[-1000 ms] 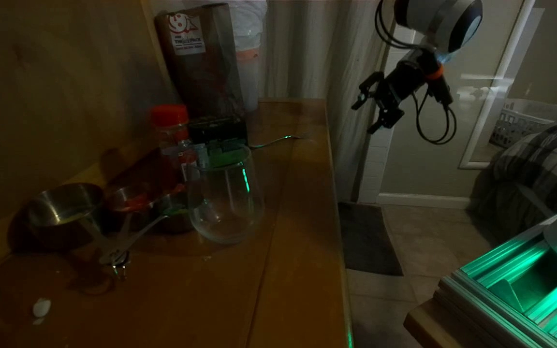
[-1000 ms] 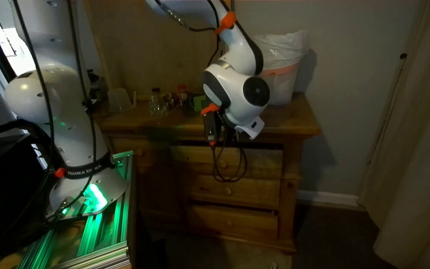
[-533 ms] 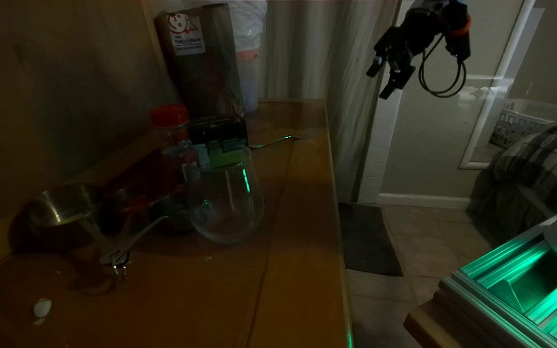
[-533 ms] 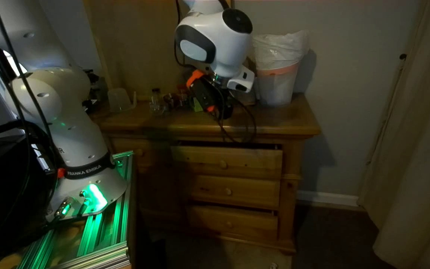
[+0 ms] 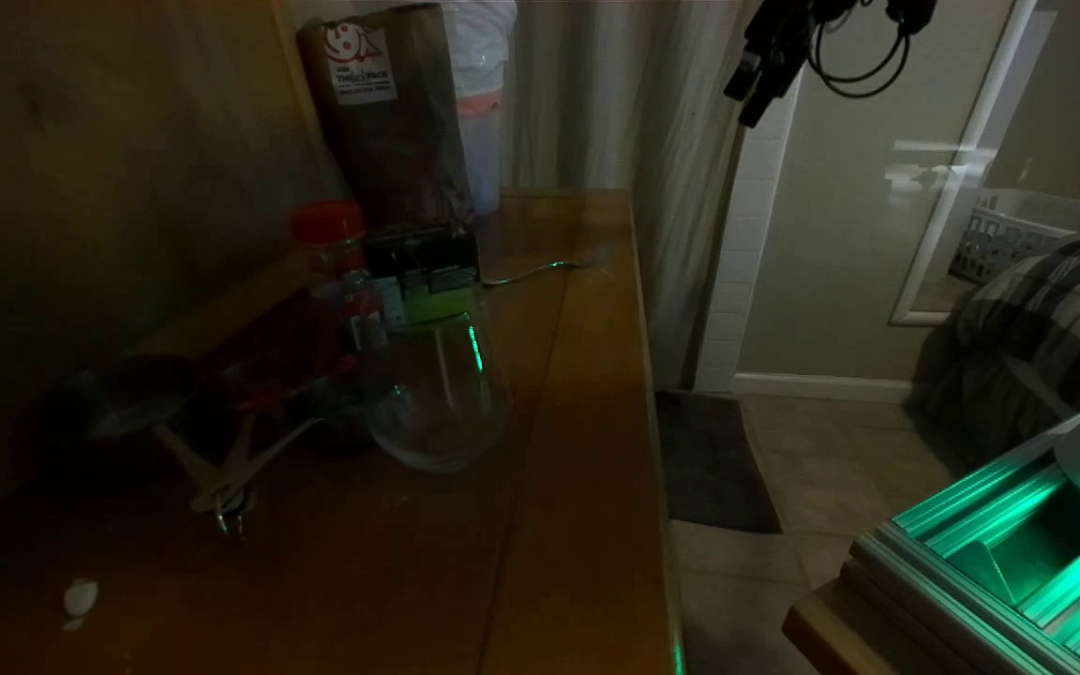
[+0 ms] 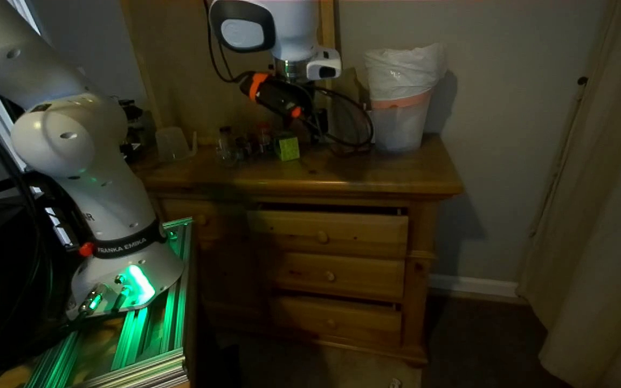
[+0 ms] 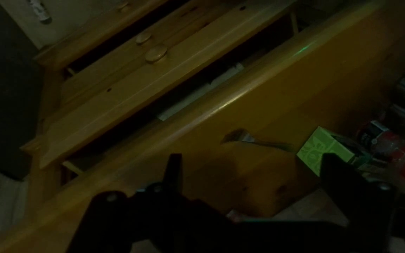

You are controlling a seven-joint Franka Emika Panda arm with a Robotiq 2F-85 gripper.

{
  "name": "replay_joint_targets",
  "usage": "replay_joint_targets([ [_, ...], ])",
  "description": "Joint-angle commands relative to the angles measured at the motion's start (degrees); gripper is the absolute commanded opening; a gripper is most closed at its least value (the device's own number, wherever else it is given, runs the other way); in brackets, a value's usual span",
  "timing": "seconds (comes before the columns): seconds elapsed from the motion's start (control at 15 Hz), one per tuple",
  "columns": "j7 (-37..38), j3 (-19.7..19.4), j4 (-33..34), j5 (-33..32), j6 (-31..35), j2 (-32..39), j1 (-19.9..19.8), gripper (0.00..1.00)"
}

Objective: Put the chip packet inside the drawer then close it

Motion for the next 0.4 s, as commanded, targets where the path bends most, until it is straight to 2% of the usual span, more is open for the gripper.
replay_joint_targets([
  [0.0, -1.94, -0.24, -5.35, -4.31, 6.36, -7.64, 2.82, 1.0],
  [0.07, 0.11, -2.11, -1.99, -3.27, 3.61, -3.21, 3.71, 1.0],
  [0.33, -0.37, -2.33, -4.24, -4.43, 5.7, -6.39, 4.83, 1.0],
])
